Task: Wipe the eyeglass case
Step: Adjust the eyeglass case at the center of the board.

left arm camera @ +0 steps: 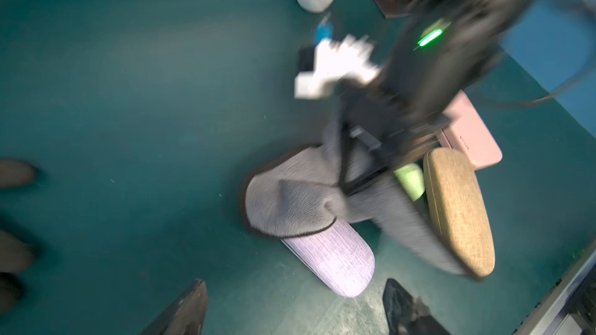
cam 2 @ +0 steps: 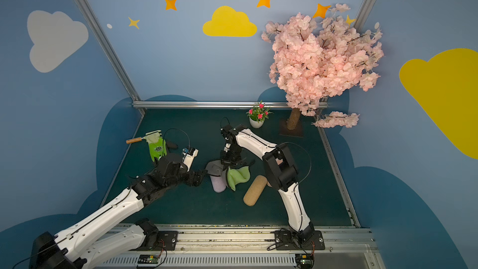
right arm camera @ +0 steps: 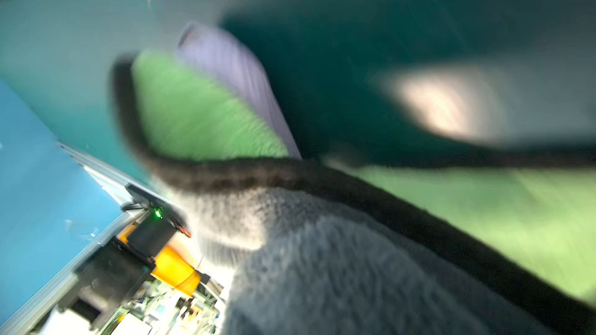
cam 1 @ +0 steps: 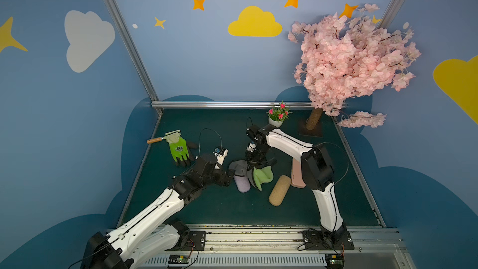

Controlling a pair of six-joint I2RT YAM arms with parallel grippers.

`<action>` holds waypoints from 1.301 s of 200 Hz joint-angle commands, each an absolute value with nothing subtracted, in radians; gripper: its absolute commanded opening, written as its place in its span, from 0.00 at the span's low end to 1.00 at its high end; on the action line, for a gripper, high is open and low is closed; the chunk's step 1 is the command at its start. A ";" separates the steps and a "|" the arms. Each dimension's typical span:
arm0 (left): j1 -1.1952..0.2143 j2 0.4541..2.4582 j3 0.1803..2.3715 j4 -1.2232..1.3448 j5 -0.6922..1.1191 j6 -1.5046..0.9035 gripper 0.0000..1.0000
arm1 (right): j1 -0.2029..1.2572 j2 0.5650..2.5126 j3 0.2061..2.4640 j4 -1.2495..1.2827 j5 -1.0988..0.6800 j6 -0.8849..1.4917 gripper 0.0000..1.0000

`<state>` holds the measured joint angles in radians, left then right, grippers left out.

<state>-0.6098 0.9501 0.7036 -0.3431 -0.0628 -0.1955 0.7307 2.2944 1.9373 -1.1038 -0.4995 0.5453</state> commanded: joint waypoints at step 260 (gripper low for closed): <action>-0.500 1.756 1.081 -0.650 0.161 0.661 1.00 | 0.506 1.821 1.557 -1.022 -0.725 0.440 0.00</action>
<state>-0.5156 1.7115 1.0538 -0.5743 0.0986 0.6109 0.5011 1.8664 1.5742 -1.0561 -0.6949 0.4404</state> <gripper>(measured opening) 0.998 0.109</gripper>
